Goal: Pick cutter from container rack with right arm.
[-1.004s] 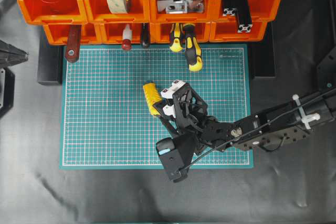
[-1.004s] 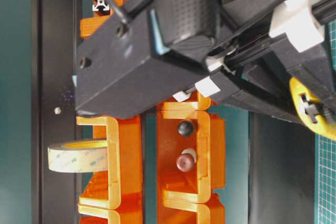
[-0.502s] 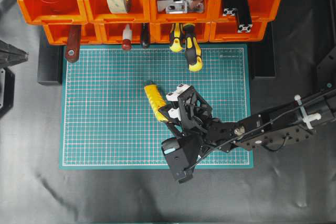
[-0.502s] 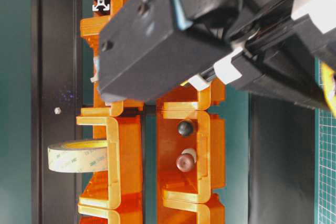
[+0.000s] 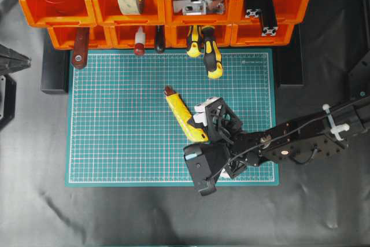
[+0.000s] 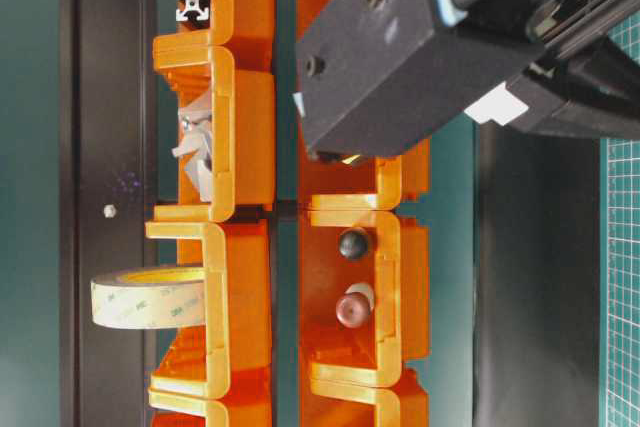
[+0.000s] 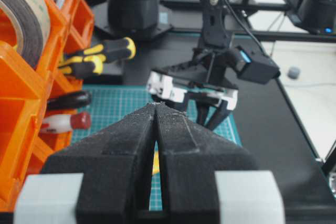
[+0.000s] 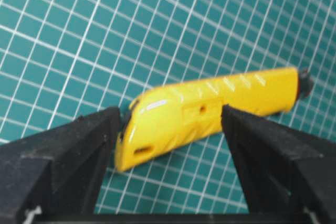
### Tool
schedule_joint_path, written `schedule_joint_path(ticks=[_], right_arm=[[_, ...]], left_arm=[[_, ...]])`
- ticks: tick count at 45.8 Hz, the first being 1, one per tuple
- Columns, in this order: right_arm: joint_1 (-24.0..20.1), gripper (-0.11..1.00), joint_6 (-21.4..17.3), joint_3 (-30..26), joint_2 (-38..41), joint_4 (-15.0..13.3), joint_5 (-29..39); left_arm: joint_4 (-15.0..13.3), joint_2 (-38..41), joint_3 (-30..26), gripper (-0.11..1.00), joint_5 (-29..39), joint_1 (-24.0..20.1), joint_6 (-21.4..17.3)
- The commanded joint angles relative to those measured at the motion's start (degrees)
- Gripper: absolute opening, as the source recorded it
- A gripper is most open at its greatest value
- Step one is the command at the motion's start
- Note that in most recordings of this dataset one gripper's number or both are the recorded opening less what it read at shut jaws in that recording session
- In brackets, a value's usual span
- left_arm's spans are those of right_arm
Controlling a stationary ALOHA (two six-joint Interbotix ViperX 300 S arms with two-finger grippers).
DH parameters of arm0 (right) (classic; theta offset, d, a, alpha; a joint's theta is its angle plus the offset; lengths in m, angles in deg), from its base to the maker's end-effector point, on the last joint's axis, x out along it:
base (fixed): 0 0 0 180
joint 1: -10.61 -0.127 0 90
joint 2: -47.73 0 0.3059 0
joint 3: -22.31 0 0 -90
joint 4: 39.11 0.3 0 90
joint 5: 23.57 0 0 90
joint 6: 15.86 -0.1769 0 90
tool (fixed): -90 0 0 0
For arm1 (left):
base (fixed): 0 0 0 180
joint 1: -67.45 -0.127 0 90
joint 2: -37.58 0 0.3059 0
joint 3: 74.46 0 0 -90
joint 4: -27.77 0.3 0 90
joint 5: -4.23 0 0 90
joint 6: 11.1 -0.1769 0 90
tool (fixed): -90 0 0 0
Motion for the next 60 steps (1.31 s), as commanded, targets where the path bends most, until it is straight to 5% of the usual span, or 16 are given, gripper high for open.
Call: schedule_joint_path(ticks=[1,17,35,60], right_arm=[[-0.1,0.76,-1.3,-0.1,-1.6,0.4,-0.5],[-0.8,0.76,-11.1,0.4,-9.4,0.5,1.1],[-1.0,0.76,-23.2,7.8,-27.2,0.5,1.2],[-1.1,0.76,-25.5,17.2,-48.9,0.4,0.3]], left_arm=[[0.1,0.4,-1.8,0.0,-0.4,0.1,0.0],[0.1,-0.4,-2.0,0.0,1.9,0.1,0.3],[0.1,-1.8,-2.6,0.0,5.6,0.5,0.3],[0.1,-3.3,-3.4,0.0,8.8,0.4,0.1]])
